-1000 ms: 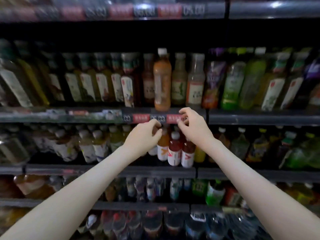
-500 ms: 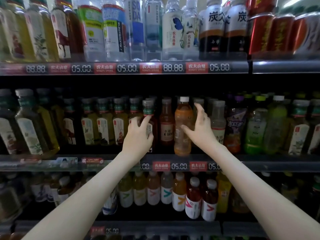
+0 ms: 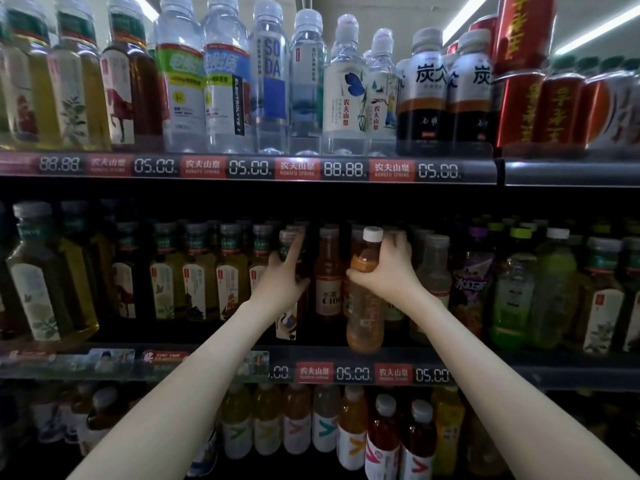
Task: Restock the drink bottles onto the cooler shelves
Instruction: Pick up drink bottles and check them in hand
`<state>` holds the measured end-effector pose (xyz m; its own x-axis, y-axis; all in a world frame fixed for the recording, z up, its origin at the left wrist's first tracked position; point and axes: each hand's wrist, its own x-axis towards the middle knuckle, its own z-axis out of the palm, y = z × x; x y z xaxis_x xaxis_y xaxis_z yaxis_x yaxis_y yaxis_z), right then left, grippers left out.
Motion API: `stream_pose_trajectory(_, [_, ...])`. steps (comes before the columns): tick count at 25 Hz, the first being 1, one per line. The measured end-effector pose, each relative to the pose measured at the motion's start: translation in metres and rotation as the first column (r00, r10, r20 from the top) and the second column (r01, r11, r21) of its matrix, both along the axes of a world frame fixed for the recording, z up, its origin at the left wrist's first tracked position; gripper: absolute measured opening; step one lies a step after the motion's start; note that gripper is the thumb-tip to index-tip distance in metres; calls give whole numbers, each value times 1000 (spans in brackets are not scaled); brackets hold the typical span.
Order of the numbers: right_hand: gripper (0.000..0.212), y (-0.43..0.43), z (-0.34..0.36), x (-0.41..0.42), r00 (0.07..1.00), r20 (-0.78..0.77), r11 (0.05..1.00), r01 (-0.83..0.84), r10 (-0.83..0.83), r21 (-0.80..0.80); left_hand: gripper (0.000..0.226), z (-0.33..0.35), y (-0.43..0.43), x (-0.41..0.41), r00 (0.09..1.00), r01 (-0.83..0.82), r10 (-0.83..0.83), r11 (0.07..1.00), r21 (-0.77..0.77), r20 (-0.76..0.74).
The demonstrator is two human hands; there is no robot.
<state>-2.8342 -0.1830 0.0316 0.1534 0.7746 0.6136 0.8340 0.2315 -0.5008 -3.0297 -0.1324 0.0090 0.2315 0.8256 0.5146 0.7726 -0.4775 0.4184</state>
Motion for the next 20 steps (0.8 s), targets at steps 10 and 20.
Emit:
stream_pose_trajectory(10, [63, -42, -8, 8, 926, -329, 982, -185, 183, 25, 87, -7, 1, 16, 994, -98, 102, 989, 111, -33])
stream_pose_trajectory(20, [54, -95, -2, -1, 875, -389, 947, -203, 290, 250, 85, -35, -103, 42, 911, 377, -399, 909, 178, 108])
